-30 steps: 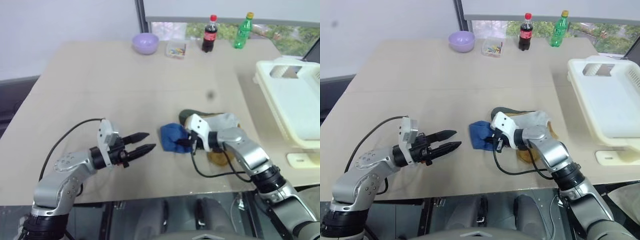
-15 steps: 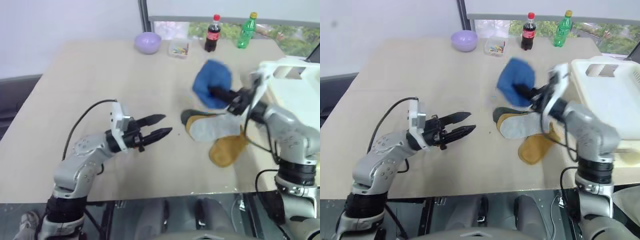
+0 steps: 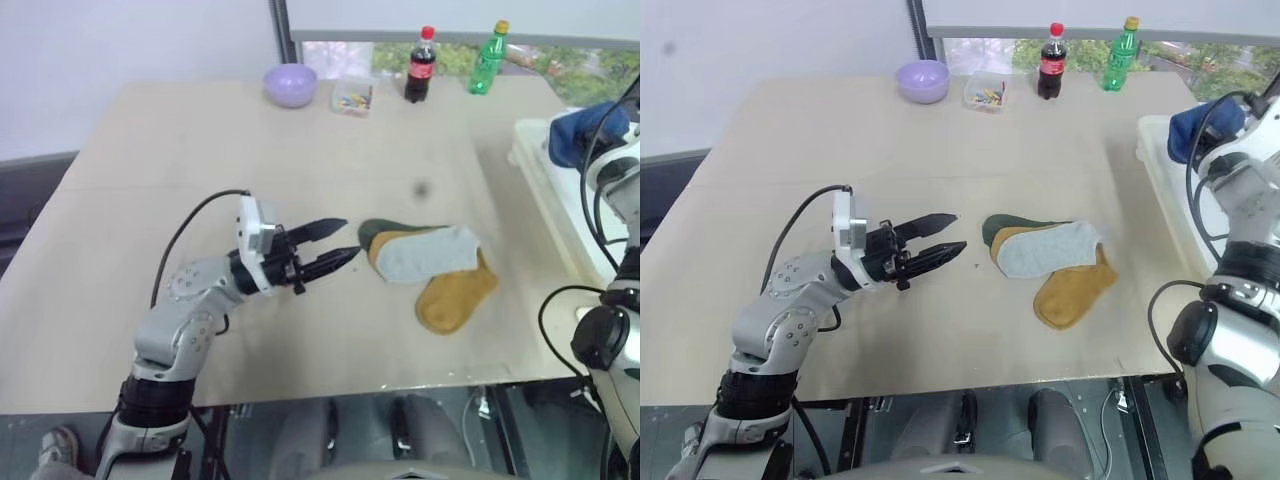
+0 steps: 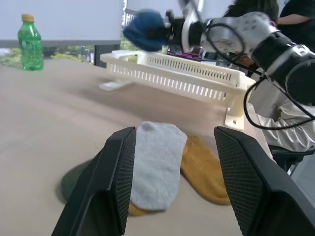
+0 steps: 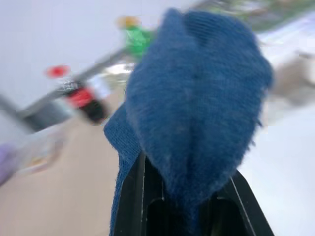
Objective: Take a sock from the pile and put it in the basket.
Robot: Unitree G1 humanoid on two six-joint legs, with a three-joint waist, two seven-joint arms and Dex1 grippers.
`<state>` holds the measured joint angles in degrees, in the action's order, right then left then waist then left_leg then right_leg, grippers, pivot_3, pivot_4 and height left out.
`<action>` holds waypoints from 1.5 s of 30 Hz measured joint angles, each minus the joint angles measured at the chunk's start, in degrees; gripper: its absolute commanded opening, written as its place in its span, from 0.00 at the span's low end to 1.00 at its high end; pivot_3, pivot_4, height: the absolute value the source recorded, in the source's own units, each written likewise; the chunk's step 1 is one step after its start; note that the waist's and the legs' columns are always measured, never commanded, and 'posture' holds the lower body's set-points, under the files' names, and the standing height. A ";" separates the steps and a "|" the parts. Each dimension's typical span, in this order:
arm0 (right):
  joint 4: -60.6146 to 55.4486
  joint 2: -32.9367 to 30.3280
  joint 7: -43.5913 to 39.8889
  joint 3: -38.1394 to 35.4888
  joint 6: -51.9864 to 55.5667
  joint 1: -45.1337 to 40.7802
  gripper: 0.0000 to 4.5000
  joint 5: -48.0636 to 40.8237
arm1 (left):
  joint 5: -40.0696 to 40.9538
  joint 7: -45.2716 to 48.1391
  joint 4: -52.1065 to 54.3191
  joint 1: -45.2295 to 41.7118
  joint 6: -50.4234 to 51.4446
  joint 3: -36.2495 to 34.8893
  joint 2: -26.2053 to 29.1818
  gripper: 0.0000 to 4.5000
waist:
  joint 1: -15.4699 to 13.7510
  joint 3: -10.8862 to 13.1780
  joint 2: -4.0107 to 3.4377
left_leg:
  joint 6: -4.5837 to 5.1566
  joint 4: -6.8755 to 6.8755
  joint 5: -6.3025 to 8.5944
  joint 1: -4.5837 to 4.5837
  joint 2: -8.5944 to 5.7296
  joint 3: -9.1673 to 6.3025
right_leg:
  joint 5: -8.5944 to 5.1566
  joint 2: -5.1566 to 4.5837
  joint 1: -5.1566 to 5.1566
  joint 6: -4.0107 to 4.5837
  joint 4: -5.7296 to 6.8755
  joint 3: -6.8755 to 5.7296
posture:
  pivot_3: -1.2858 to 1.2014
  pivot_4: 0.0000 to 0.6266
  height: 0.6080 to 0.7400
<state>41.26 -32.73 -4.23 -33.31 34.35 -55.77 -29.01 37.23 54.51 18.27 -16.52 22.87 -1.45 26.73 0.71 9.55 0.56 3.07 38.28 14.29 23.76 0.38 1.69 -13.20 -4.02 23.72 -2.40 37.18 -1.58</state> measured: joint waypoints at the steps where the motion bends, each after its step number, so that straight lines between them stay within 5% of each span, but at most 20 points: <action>1: 6.83 -0.82 0.91 -0.02 -2.74 -1.92 0.00 1.30 | -0.06 0.00 -0.02 -0.85 -0.45 0.47 -0.63 0.60 | 0.11 0.01 -0.01 | 0.02 -0.01 0.01 0.00 0.01 0.05 | 0.00 0.00 0.01 0.00 -0.02 0.04 | 0.52 0.24 1.00; 3: 16.00 -1.96 1.41 0.39 -7.46 -4.38 0.00 3.34 | -0.44 -0.11 -0.06 -1.45 -0.96 1.19 -1.24 0.60 | 0.25 0.02 -0.02 | 0.04 -0.07 0.02 -0.01 0.05 0.14 | 0.00 0.04 0.01 0.00 -0.10 0.12 | 0.52 0.24 1.00; 11: 26.30 -4.74 2.09 1.84 -13.47 -7.45 0.87 6.91 | -1.56 -0.94 -0.85 -1.42 -1.32 2.00 -1.83 0.60 | 0.06 0.03 -0.04 | 0.04 -0.13 0.03 0.07 0.09 0.28 | 0.03 0.00 0.01 -0.05 -0.39 0.19 | 0.52 0.24 1.00; 13: 25.91 -5.13 1.51 2.11 -13.04 -7.43 0.97 7.10 | -1.50 -1.03 -0.85 -1.42 -1.32 1.95 -1.88 0.60 | -0.03 0.03 -0.04 | 0.05 -0.13 0.04 0.07 0.09 0.29 | 0.03 0.00 0.00 -0.07 -0.39 0.19 | 0.52 0.24 1.00; 19: 8.29 -5.16 -1.82 3.56 -6.90 0.54 0.97 5.99 | -1.41 -0.94 -1.55 -1.64 -1.71 1.45 -2.07 0.60 | -0.34 0.03 -0.06 | 0.24 -0.11 0.16 0.09 0.13 0.20 | 0.03 -0.01 0.00 -0.08 -0.37 0.15 | 0.52 0.24 1.00; 26: -42.13 -4.22 -13.66 8.11 3.63 24.42 0.97 -4.92 | -2.25 -4.70 -2.21 1.53 -2.06 -2.51 -0.76 0.60 | 0.22 0.02 -0.17 | 0.30 -0.12 0.21 -0.01 0.18 0.19 | 0.02 0.03 0.01 -0.13 -0.34 0.24 | 0.52 0.24 1.00; 30: -57.39 -4.59 -20.20 14.46 6.26 32.27 0.97 -8.48 | -2.93 -9.16 -2.22 6.14 -0.71 -7.07 1.76 0.60 | 0.02 0.02 -0.16 | 0.31 -0.04 0.22 -0.03 0.24 0.04 | 0.01 0.08 -0.02 -0.13 -0.27 0.13 | 0.52 0.24 1.00; 37: -66.76 -14.11 -32.77 24.04 0.09 56.87 0.97 -0.04 | -3.47 -10.38 3.29 24.40 0.49 -18.46 8.58 0.60 | -1.30 0.02 -0.11 | 0.42 0.05 0.32 0.09 0.08 0.09 | 0.00 -0.14 -0.05 -0.12 -0.49 0.14 | 0.52 0.24 1.00; 45: -67.49 -15.34 -40.55 11.29 -8.36 74.48 0.97 2.57 | 1.62 -6.19 7.98 39.15 2.09 -32.90 12.07 0.60 | -1.67 -0.03 -0.01 | 0.37 0.14 0.31 -0.10 0.23 0.05 | -0.25 -0.30 -0.15 -0.13 -0.48 0.05 | 0.52 0.24 1.00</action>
<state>-26.23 -48.07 -44.78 -22.03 25.99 18.71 -26.44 38.85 48.32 26.25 22.63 24.96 -34.35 38.80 -0.95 9.52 0.55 3.44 38.42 14.60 23.66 0.61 1.74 -13.45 -4.32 23.57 -2.53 36.70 -1.52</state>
